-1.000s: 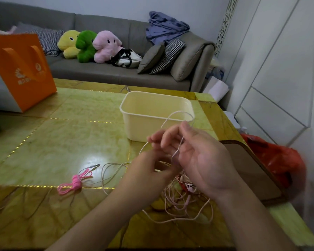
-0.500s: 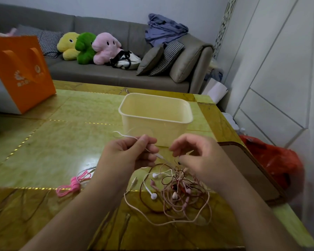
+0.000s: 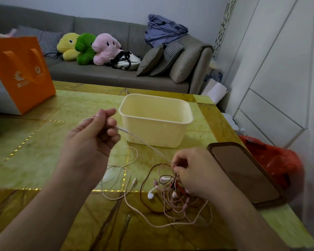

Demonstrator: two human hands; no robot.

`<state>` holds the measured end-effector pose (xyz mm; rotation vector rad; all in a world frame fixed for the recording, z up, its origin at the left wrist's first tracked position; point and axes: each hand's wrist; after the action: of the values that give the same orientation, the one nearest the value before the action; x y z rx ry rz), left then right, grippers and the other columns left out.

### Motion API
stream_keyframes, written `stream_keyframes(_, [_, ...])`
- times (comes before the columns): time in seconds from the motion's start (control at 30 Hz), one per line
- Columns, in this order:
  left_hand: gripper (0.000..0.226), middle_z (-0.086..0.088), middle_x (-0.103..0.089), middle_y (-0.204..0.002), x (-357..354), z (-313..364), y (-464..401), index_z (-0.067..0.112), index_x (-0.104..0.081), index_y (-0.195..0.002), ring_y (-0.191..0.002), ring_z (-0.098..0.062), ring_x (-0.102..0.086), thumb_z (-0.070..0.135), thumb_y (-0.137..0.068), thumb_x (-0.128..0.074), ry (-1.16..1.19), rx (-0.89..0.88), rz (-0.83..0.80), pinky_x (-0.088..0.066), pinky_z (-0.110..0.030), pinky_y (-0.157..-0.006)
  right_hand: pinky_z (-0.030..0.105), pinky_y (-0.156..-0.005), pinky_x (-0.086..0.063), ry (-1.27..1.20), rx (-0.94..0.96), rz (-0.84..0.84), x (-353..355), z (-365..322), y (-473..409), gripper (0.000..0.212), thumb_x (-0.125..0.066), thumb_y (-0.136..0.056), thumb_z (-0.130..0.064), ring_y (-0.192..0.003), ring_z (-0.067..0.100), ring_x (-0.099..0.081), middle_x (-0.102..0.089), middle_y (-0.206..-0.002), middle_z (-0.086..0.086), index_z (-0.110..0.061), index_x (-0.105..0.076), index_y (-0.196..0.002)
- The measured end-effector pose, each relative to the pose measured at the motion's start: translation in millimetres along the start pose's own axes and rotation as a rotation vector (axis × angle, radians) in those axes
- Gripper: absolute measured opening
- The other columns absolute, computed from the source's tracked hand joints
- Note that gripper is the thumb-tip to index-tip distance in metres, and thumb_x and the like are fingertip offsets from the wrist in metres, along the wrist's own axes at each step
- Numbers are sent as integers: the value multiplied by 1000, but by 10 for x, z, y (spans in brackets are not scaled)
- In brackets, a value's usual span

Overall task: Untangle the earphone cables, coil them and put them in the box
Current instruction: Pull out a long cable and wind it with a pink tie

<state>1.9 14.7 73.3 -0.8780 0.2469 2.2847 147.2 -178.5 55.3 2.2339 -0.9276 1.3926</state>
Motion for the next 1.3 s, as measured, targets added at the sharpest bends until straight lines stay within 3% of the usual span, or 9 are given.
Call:
stream_keyframes(0.1, [25,4,-62,-73,120,66,-79,11,-73,-105,-70,-8,-59,25,-107,-53,-52,-34,47,-49,-23,-76,33,-65,-63,-48,-23,-15,7,33,-12,20,-71,-98,-20,-68,5,-67,-67,-76,-16,-32,-73,-82])
stream_keyframes(0.2, [28,3,-55,-63,147,66,-93,13,-69,-100,-74,-15,-69,29,-110,-48,-66,-8,58,-55,-32,-90,11,-63,-46,-197,-6,39,19,41,-27,21,-71,-99,-22,-72,-5,-64,-69,-78,-18,-33,-72,-81])
stream_keyframes(0.27, [29,3,-40,-59,130,37,-77,13,-65,-97,-52,-14,-54,30,-110,-47,-99,95,20,-58,-29,-63,9,-60,-44,-335,8,104,34,35,-26,19,-71,-99,-24,-72,-5,-63,-70,-76,-17,-32,-73,-82])
stream_keyframes(0.33, [30,4,-27,-60,121,1,-57,9,-65,-95,-43,-10,-29,30,-109,-50,-302,178,-25,-34,-22,-39,13,-62,-47,-497,8,169,64,12,-31,16,-74,-98,-25,-73,0,-64,-72,-79,-14,-30,-76,-84])
stream_keyframes(0.63, [32,9,-39,-49,6,-112,162,29,-76,-72,-46,-7,-35,54,-92,-71,-1407,-64,-522,-32,-32,-54,25,-77,-53,-517,227,230,123,-79,57,14,-69,-102,-20,-90,10,-65,-68,-89,-10,-29,-69,-91])
stream_keyframes(0.8, [43,-5,-34,-60,22,-48,144,14,-66,-68,-57,-20,-33,45,-97,-69,-993,-156,-390,-29,-32,-58,28,-73,-52,-43,240,161,33,74,-53,24,-68,-96,-10,-86,4,-58,-58,-90,-16,-31,-65,-85])
stream_keyframes(1.1, [43,-10,-45,-79,-5,-81,136,-8,-50,-77,-71,-18,-37,27,-89,-72,-484,-48,-306,-28,-31,-60,36,-69,-56,64,24,140,-26,88,-79,17,-66,-98,-26,-77,11,-64,-62,-92,-13,-31,-65,-82])
stream_keyframes(1.2, [41,-7,-71,-90,9,-99,123,5,-44,-69,-79,-13,-51,18,-83,-80,-472,-10,-260,-34,-25,-60,36,-69,-54,91,-10,114,-45,111,-96,22,-72,-95,-21,-80,11,-60,-59,-93,-12,-32,-66,-77])
stream_keyframes(1.3, [50,-7,-64,-66,32,-148,97,20,-38,-61,-66,-15,-54,8,-87,-80,-576,33,-179,-36,-24,-57,21,-59,-49,-2,-29,82,-47,118,-89,24,-69,-98,-20,-73,8,-64,-65,-87,-12,-29,-65,-77])
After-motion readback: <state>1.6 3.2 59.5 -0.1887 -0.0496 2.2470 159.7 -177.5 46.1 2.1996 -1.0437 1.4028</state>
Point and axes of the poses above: each hand's wrist, its own y-axis away from the middle knuckle, its own x-axis out of the back of the hand, z = x × y
